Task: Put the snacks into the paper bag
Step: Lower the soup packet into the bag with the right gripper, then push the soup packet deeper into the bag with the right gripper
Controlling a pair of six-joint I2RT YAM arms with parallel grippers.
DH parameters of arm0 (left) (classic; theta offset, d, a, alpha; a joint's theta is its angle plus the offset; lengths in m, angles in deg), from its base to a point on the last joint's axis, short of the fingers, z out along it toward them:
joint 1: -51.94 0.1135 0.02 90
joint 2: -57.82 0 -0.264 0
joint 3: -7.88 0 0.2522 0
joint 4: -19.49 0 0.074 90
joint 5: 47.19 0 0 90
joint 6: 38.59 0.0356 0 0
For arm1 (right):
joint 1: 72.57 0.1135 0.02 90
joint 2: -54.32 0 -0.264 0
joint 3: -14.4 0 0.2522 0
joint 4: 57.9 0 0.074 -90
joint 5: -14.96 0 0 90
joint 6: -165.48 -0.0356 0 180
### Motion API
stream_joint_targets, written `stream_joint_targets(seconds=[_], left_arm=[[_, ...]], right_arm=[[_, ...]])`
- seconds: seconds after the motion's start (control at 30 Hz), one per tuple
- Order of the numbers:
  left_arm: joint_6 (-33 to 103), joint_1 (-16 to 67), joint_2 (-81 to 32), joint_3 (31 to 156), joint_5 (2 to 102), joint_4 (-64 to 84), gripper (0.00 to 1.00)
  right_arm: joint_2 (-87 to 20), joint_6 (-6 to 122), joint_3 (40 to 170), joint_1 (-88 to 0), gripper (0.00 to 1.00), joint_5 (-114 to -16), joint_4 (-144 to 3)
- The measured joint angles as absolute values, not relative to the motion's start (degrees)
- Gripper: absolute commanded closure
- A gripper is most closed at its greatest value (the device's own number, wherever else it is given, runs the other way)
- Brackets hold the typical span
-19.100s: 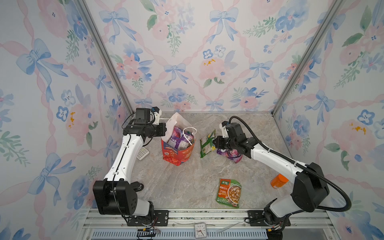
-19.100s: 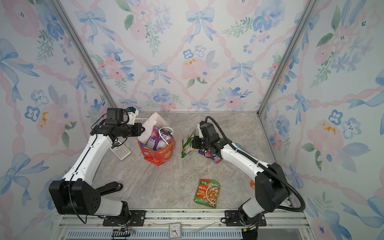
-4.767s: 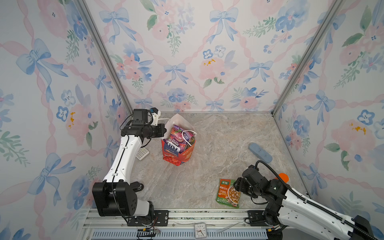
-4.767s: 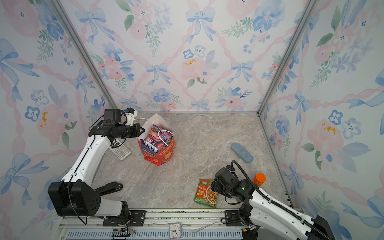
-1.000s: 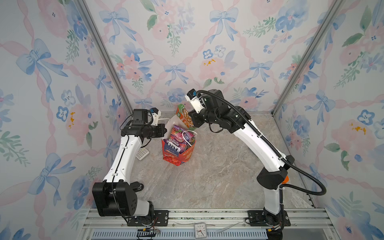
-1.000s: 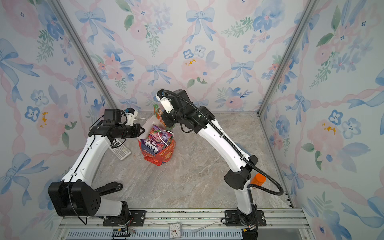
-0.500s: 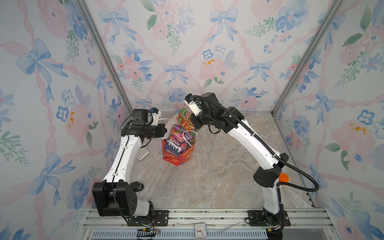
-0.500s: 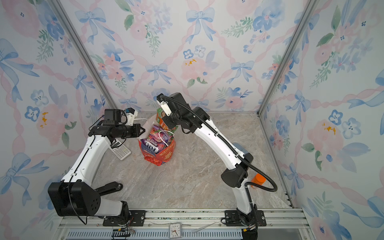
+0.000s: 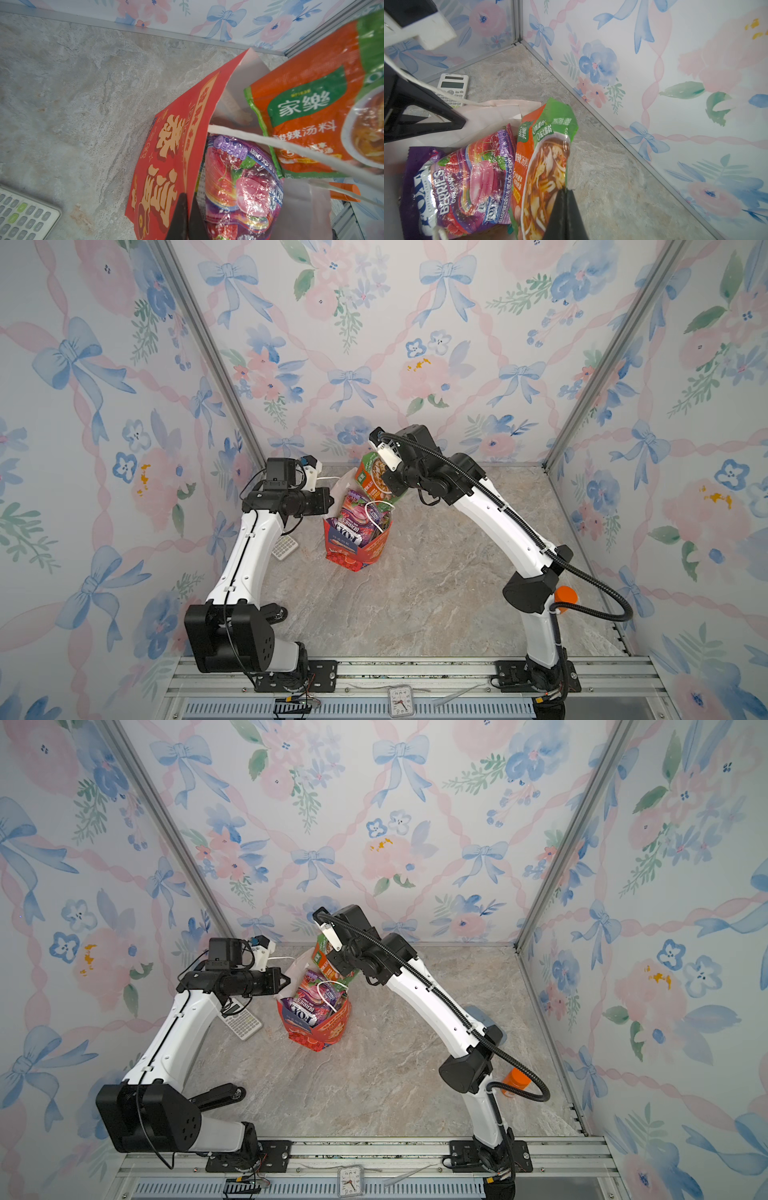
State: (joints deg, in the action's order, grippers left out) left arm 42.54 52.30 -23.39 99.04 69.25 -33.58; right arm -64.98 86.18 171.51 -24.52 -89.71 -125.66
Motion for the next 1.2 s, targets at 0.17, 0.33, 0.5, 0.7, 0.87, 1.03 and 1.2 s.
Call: stream_joint_targets(seconds=[0.17, 0.33, 0.5, 0.7, 0.87, 1.03, 1.2], left_arm=[[42.54, 52.3, -23.39, 99.04, 69.25, -33.58, 1.0], [42.54, 52.3, -23.39, 99.04, 69.25, -33.58, 1.0], [42.56, 52.3, -23.39, 99.04, 69.25, -33.58, 1.0], [42.56, 52.3, -23.39, 99.04, 69.27, -33.58, 1.0], [42.56, 52.3, -23.39, 99.04, 69.27, -33.58, 1.0], [42.56, 52.3, -23.39, 99.04, 69.27, -33.58, 1.0], [42.56, 52.3, -23.39, 99.04, 69.25, -33.61, 1.0]], right_arm=[[-64.98, 86.93, 171.8, -24.45, 1.0, -90.61, -125.75], [-65.12, 87.15, 172.65, -23.71, 1.0, -90.63, -126.38], [-65.38, 86.84, 173.02, -21.56, 1.0, -88.69, -126.67], [-67.15, 84.72, 173.42, -19.51, 1.0, -84.73, -126.86], [-68.98, 83.12, 173.5, -18.81, 1.0, -82.24, -127.17], [-70.25, 81.27, 173.5, -18.05, 1.0, -79.16, -127.26], [-71.63, 79.36, 173.44, -17.65, 0.89, -76.27, -127.67]])
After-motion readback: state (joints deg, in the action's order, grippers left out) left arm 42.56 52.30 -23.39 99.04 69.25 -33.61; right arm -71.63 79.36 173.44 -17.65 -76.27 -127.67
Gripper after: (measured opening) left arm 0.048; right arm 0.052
